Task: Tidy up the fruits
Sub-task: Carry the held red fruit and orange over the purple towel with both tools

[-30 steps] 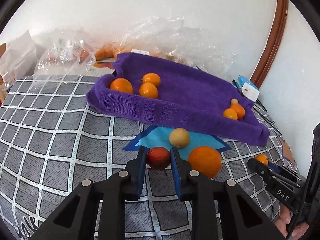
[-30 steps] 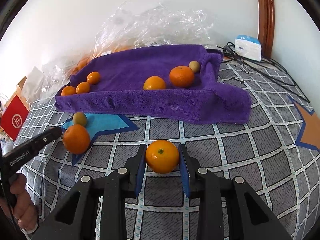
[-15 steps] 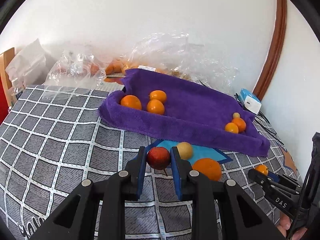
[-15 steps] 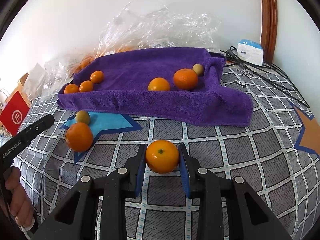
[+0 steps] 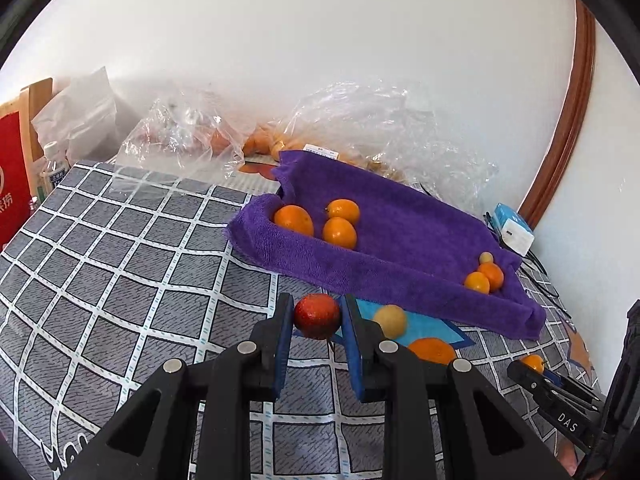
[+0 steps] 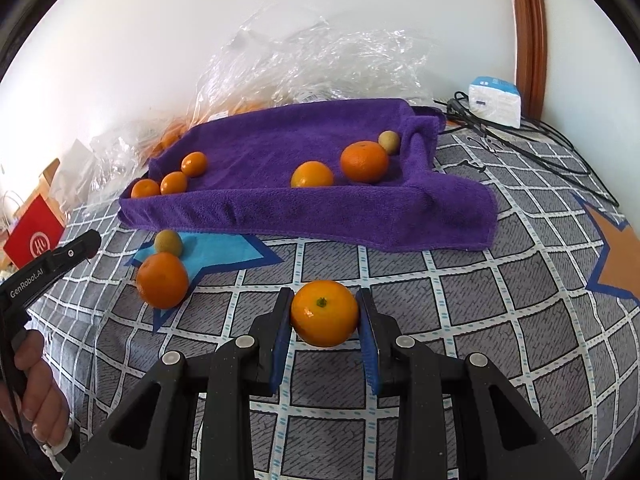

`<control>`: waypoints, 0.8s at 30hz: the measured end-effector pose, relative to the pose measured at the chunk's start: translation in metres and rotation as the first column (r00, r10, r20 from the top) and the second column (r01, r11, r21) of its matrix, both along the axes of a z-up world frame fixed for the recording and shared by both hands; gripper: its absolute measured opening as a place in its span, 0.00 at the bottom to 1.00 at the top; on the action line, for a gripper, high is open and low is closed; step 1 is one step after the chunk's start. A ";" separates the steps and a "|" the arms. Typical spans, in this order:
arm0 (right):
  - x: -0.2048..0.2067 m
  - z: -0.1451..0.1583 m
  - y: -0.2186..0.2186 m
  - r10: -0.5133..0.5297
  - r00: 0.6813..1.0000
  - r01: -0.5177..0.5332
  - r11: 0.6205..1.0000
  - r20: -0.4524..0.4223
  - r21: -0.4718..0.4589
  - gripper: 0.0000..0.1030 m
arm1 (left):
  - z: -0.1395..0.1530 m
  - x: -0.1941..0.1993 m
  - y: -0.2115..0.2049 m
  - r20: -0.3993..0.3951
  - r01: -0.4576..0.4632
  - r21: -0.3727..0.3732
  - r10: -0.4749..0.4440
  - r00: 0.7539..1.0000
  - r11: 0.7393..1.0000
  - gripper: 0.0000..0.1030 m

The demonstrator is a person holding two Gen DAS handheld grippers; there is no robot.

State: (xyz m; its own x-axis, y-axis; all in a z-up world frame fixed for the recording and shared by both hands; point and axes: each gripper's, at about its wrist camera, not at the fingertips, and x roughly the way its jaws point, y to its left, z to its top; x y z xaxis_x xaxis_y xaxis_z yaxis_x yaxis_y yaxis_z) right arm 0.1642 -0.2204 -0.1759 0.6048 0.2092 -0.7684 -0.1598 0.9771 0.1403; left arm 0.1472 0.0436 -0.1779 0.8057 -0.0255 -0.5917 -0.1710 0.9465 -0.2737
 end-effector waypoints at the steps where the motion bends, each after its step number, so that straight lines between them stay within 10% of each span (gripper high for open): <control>1: 0.001 0.000 -0.001 -0.002 1.000 0.002 1.000 -0.004 0.005 0.30 | 0.001 -0.001 0.000 0.005 -0.004 0.002 0.004 1.000 1.000 0.22; 24: 0.030 0.069 -0.004 -0.033 0.996 0.039 0.997 0.087 -0.064 0.30 | 0.052 0.013 0.032 0.023 -0.080 -0.014 0.080 0.997 0.997 0.22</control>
